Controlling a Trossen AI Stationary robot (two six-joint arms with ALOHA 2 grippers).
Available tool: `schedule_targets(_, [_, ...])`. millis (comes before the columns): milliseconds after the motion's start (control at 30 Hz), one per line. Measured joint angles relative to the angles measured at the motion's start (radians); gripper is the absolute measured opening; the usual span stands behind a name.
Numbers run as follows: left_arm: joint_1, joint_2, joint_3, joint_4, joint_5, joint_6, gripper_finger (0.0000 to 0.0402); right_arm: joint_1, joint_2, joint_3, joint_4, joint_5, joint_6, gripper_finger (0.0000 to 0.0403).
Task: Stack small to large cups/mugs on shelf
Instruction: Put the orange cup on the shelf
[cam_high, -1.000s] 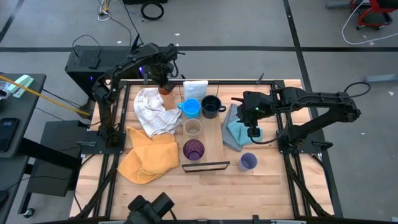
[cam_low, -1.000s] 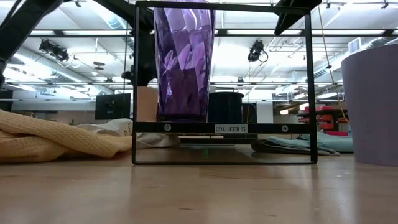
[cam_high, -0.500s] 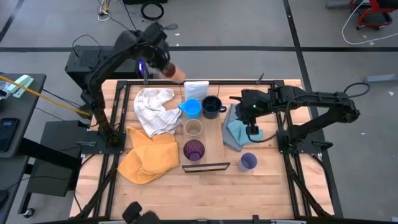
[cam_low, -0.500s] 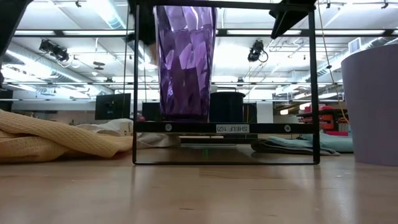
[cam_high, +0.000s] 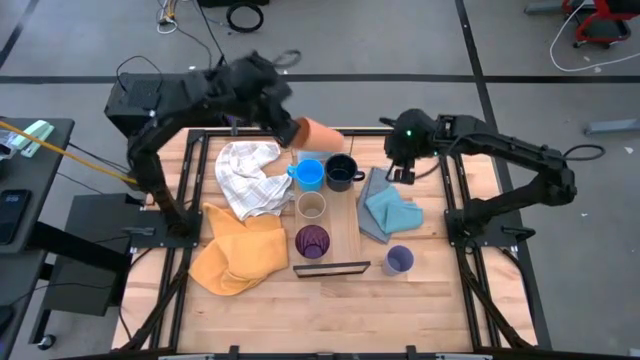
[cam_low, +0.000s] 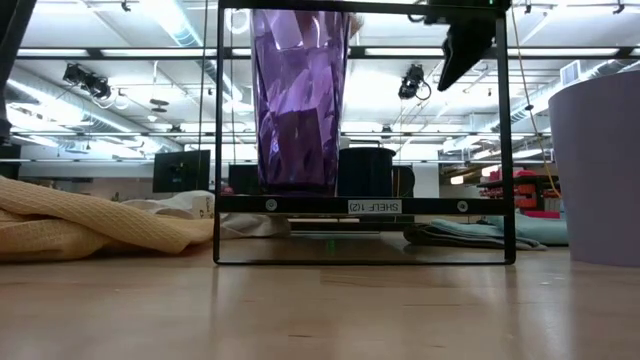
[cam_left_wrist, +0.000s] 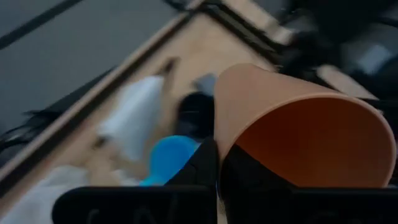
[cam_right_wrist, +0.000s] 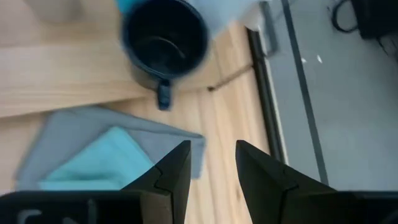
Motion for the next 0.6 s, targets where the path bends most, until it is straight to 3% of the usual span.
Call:
schedule_targets(267, [-0.210, 0.074, 0.000, 0.102, 0.010, -0.083, 0.0009, -0.154, 0.000, 0.000, -0.002, -0.004, -0.057, 0.0132])
schedule_targets(600, [-0.297, 0.242, -0.001, 0.195, 0.040, -0.122, 0.0009, -0.260, 0.000, 0.000, -0.002, -0.064, -0.072, 0.0132])
